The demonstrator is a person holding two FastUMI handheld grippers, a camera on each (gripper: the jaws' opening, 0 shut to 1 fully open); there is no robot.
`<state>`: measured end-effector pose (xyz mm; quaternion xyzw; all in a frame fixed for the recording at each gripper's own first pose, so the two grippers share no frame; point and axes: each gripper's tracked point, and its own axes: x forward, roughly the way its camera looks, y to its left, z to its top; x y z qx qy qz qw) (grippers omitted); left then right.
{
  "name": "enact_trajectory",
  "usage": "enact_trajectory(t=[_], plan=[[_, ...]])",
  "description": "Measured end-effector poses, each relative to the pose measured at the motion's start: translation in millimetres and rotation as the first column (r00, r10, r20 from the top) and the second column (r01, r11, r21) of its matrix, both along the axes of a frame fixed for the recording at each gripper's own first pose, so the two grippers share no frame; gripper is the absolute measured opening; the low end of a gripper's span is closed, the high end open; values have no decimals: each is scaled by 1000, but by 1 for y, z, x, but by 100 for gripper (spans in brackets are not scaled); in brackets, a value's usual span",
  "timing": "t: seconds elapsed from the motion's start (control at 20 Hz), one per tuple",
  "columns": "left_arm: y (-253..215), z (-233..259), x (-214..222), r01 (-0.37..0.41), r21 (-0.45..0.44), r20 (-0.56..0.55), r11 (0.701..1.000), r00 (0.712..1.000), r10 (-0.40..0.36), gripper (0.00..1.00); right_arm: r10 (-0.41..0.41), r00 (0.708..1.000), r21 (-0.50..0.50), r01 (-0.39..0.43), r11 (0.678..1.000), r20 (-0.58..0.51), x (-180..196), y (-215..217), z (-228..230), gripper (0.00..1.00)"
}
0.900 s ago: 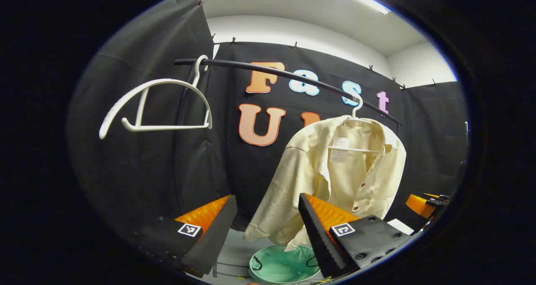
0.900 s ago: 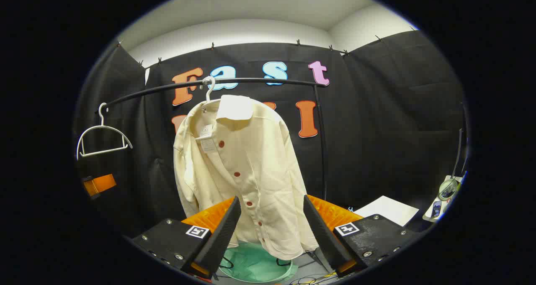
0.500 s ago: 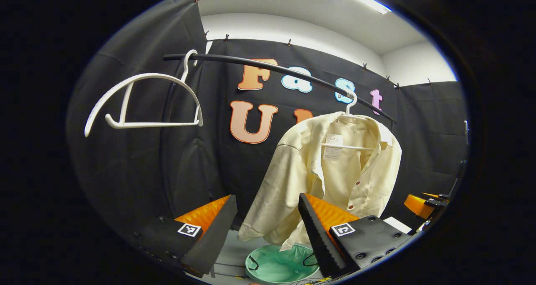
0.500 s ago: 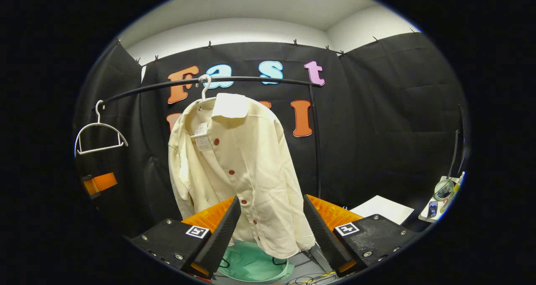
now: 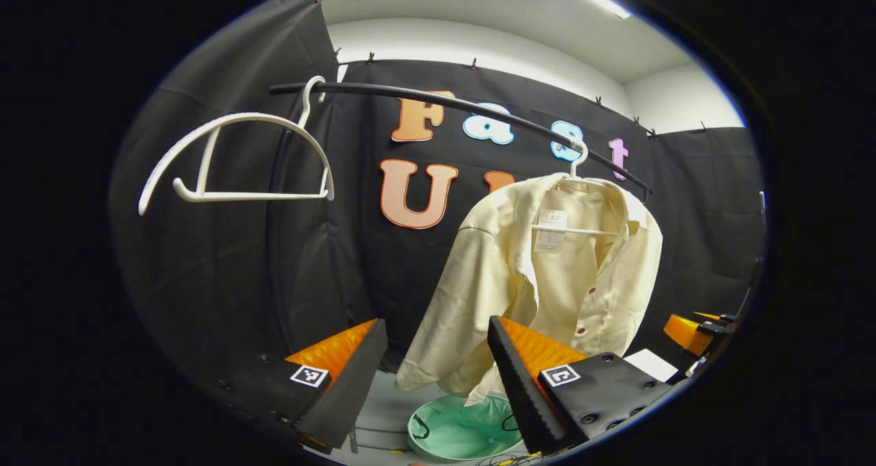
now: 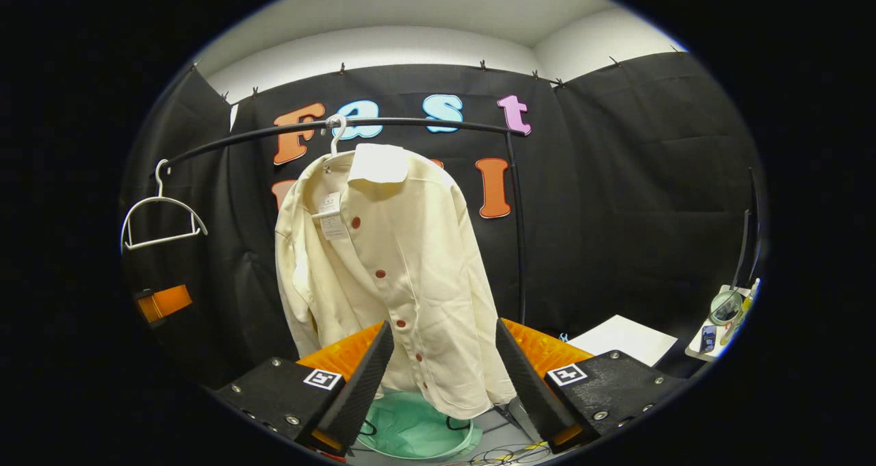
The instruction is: Grasp the clothes on the hanger with both hands and then place them into the laundry hamper below.
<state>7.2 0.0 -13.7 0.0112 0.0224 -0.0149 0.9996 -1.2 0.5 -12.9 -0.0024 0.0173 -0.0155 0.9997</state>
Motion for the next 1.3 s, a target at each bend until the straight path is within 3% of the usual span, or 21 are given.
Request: enact_trajectory(t=[0.3, 0.75, 1.3], plan=[[-4, -4, 1, 15, -1, -20, 1000, 1000, -15, 97, 30, 999, -2, -30, 1000, -18, 18, 19, -2, 93], [0, -6, -4, 1, -6, -26, 1000, 1000, -1, 97, 112, 993, -23, -111, 994, 35, 70, 73, 34, 93], [11, -8, -6, 9, 2, -41, 1000, 999, -9, 97, 78, 993, -48, -74, 996, 93, 154, 87, 66, 93]])
